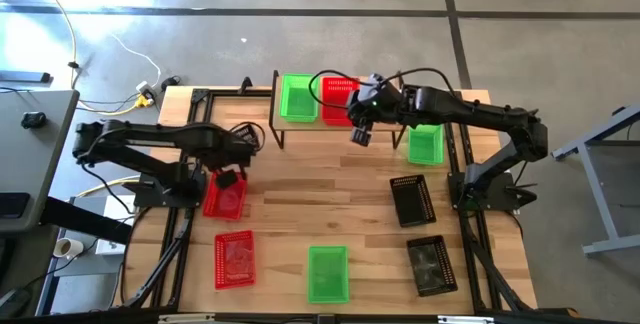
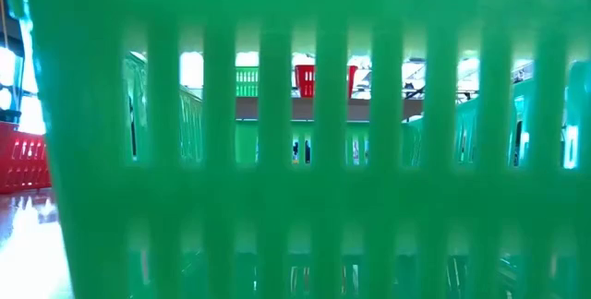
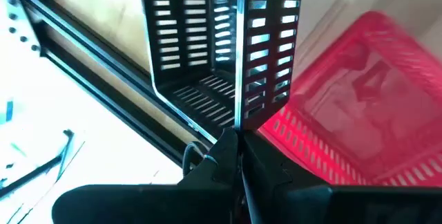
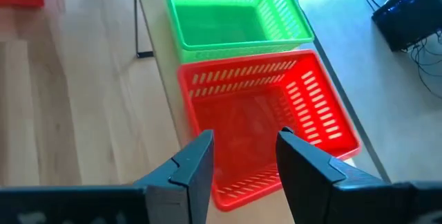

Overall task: Stack baskets on shelf by color
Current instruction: Put the top left black bin on the shelf

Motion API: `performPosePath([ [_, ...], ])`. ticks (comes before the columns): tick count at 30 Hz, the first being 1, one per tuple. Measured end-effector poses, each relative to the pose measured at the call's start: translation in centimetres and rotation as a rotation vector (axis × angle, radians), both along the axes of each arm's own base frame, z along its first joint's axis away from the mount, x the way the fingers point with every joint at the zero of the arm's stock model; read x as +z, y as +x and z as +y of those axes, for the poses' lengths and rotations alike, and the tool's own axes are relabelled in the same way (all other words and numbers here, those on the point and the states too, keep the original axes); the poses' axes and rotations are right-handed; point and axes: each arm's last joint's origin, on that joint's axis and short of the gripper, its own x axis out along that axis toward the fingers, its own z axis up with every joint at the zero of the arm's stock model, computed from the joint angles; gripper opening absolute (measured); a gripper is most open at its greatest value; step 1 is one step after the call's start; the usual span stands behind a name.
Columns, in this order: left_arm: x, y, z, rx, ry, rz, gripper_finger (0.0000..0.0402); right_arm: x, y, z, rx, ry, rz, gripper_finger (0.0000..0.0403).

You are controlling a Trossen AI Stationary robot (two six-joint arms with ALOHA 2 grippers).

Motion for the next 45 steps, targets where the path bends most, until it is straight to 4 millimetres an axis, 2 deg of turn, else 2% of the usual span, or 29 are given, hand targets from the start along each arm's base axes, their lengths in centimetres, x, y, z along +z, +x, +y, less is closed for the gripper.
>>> performPosePath([
  [14,7.6,-0.9,-1.4,-0.090,0.100,-0.293,0.0002,0.0,0.7,3.5,0.016,0.051,-0.046,0.0142],
  [24,11.8,-1.0,-1.8,-0.111,0.104,-0.466,0.0001,0.0,0.9,5.8,0.062,0.084,-0.063,0.0142],
  [32,11.3,-0.6,-2.2,-0.126,0.027,-0.451,0.0000,0.0,1.0,6.8,0.093,0.085,-0.061,0.0142],
  [45,10.6,0.3,-4.2,-0.192,-0.030,-0.429,0.0000,0.0,1.0,7.1,0.134,0.123,-0.062,0.0142],
])
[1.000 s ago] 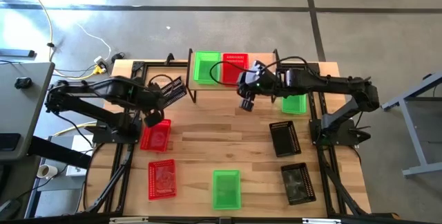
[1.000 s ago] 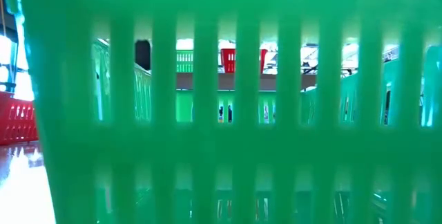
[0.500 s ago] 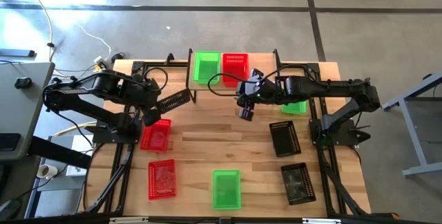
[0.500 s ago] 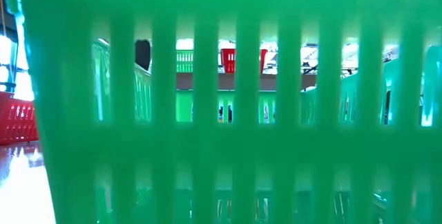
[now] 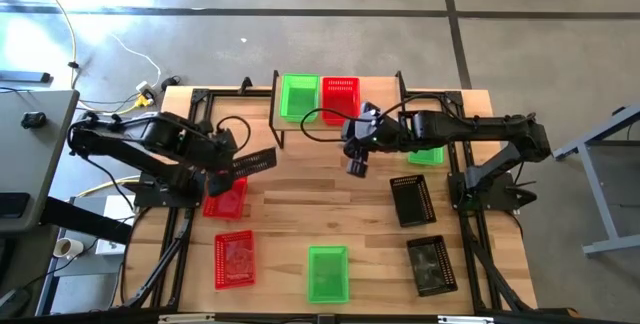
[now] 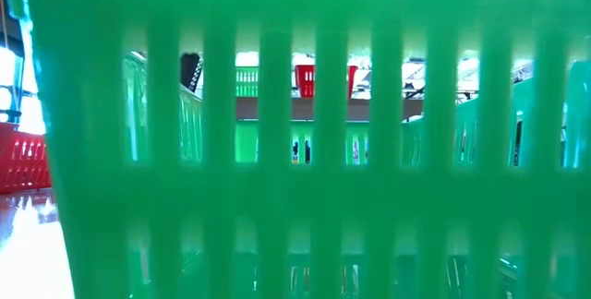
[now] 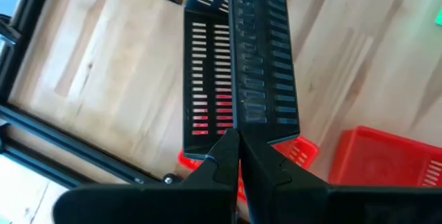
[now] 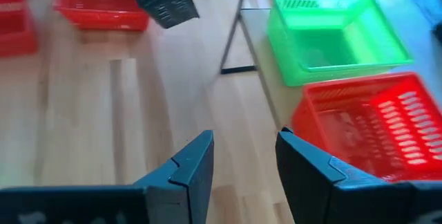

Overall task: Stack baskets on shelf by color
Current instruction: Put the top left black bin on the shelf

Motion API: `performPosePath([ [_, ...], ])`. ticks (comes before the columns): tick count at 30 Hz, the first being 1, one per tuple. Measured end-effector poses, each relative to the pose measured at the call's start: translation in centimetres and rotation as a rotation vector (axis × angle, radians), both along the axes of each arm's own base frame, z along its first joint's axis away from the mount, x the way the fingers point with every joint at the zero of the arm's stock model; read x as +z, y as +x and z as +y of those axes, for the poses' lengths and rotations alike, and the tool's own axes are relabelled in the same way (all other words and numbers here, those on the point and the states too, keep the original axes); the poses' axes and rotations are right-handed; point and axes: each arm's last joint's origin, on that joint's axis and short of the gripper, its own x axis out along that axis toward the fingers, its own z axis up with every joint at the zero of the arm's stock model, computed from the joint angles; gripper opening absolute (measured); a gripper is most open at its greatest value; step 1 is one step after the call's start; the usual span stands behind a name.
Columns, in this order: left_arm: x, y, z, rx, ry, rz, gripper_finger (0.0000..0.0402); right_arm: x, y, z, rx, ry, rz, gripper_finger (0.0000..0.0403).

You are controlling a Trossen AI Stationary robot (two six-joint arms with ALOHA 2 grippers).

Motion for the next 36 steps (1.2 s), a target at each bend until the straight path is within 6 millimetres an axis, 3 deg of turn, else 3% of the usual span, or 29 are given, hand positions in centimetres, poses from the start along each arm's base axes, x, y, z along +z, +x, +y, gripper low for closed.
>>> performPosePath([
  [9,0.0,-0.2,-1.8,-0.038,-0.020,-0.016,0.0000,0.9,0.9,0.8,0.216,0.170,-0.125,0.0142],
  [16,0.0,-0.4,-2.8,-0.065,-0.031,-0.025,0.0000,2.2,2.8,1.5,0.297,0.135,-0.349,0.0142],
  [23,-0.2,-0.1,-3.5,-0.094,-0.029,-0.011,0.0000,2.3,5.6,2.0,0.400,0.093,-0.550,0.0142],
  [33,-1.2,1.2,-4.9,-0.149,-0.010,0.055,0.0000,1.0,8.0,1.8,0.429,0.107,-0.627,0.0142],
  [36,-1.5,1.6,-5.2,-0.156,-0.004,0.072,0.0000,1.5,8.8,1.8,0.434,0.123,-0.620,0.0142],
])
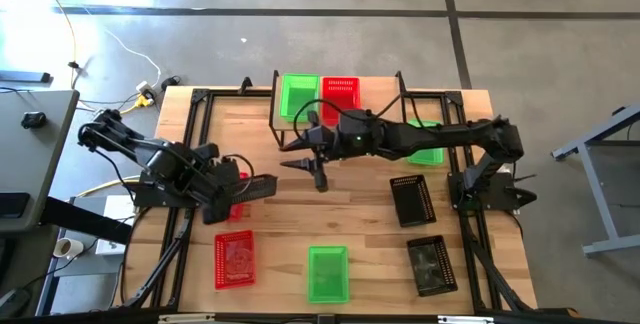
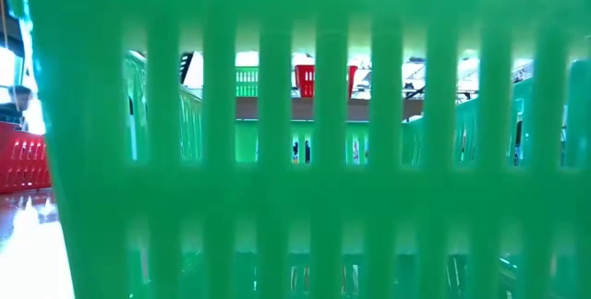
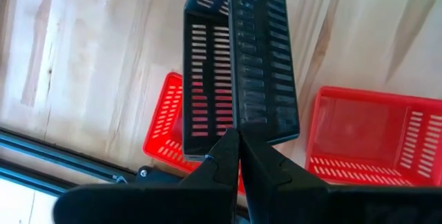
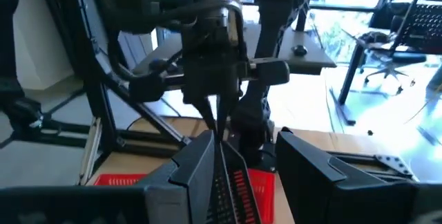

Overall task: Stack baskets on shelf by color
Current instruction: Put the top left black bin on the shelf

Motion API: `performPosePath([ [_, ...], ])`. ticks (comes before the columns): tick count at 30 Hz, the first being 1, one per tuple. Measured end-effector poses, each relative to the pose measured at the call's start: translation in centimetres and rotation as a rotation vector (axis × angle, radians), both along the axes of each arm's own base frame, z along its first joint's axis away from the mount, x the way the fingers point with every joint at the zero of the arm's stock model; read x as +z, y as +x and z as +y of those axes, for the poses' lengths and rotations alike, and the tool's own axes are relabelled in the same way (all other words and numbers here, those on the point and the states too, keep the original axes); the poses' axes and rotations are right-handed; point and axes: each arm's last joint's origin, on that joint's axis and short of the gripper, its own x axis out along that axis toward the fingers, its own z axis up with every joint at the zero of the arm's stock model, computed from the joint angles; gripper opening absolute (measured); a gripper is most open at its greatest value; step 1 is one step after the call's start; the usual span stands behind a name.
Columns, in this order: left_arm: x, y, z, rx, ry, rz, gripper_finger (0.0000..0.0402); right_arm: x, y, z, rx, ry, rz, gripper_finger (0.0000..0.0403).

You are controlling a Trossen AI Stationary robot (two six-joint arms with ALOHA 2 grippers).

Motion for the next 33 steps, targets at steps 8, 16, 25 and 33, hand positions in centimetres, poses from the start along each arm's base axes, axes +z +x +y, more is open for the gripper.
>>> performPosePath([
  [8,-0.3,0.5,-0.3,-0.013,0.023,0.016,0.0000,-0.1,2.3,0.2,0.061,-0.056,0.230,0.0142],
  [16,-0.3,0.6,-0.3,-0.021,0.027,0.002,0.0000,-1.9,4.3,0.3,0.134,-0.076,0.349,0.0142],
  [25,-0.3,0.7,-0.3,-0.027,0.028,-0.009,0.0000,-3.6,5.5,0.4,0.147,-0.084,0.369,0.0142],
  [33,-0.3,0.7,-0.3,-0.027,0.030,-0.013,0.0000,-5.7,6.6,0.3,0.146,-0.082,0.400,0.0142],
])
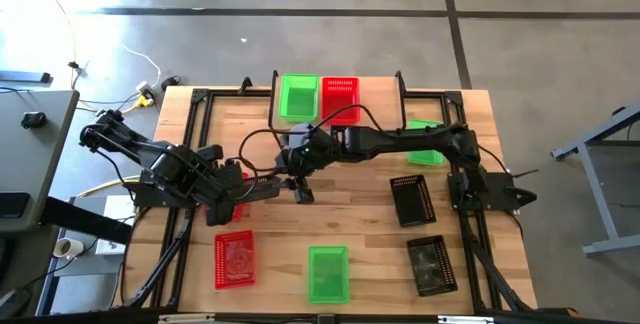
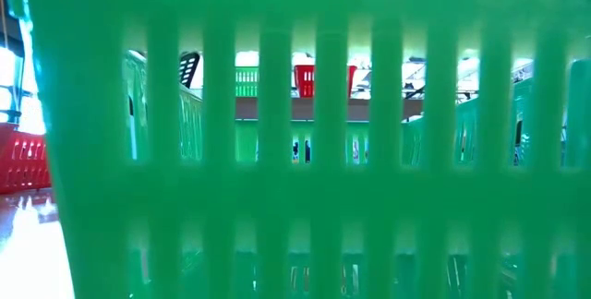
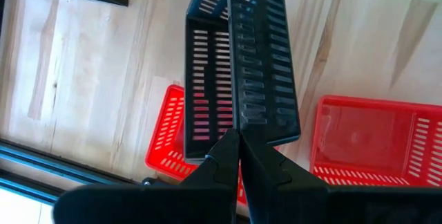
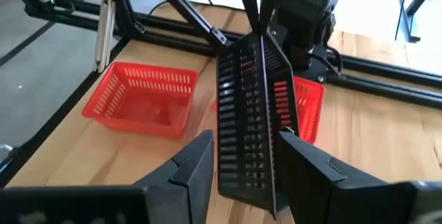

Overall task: Stack baskets on shelf by color
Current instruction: Put the top left black bin on the shelf

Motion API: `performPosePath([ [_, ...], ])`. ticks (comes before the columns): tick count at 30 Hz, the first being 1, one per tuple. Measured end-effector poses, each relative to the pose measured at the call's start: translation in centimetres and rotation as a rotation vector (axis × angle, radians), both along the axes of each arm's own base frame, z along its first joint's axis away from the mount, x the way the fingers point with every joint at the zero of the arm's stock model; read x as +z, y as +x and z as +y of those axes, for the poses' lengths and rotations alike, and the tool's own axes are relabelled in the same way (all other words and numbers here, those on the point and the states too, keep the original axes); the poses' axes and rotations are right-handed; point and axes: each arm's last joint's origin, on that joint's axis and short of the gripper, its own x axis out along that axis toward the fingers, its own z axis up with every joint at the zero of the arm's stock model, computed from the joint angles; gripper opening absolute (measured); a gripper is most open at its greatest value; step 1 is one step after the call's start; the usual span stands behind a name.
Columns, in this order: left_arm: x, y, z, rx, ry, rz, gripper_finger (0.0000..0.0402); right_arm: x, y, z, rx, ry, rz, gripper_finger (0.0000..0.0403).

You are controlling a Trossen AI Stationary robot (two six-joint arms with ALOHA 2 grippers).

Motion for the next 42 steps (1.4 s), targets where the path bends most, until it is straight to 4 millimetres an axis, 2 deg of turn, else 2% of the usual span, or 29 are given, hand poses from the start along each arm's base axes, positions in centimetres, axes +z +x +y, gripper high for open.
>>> performPosePath([
  [6,0.0,0.0,0.0,0.001,0.003,-0.003,0.0000,-1.7,1.1,-0.1,0.005,0.013,0.003,0.0142],
  [18,0.0,0.1,0.1,0.004,0.022,-0.012,0.0000,-2.0,1.3,-0.7,-0.020,0.006,0.008,0.0142],
  [36,0.1,0.4,0.0,-0.010,0.038,-0.053,0.0000,-4.1,1.8,-1.2,-0.035,0.035,0.087,0.0142],
  [42,0.1,0.5,0.0,-0.015,0.049,-0.059,0.0000,-4.5,1.8,-1.4,-0.025,0.072,0.116,0.0113],
])
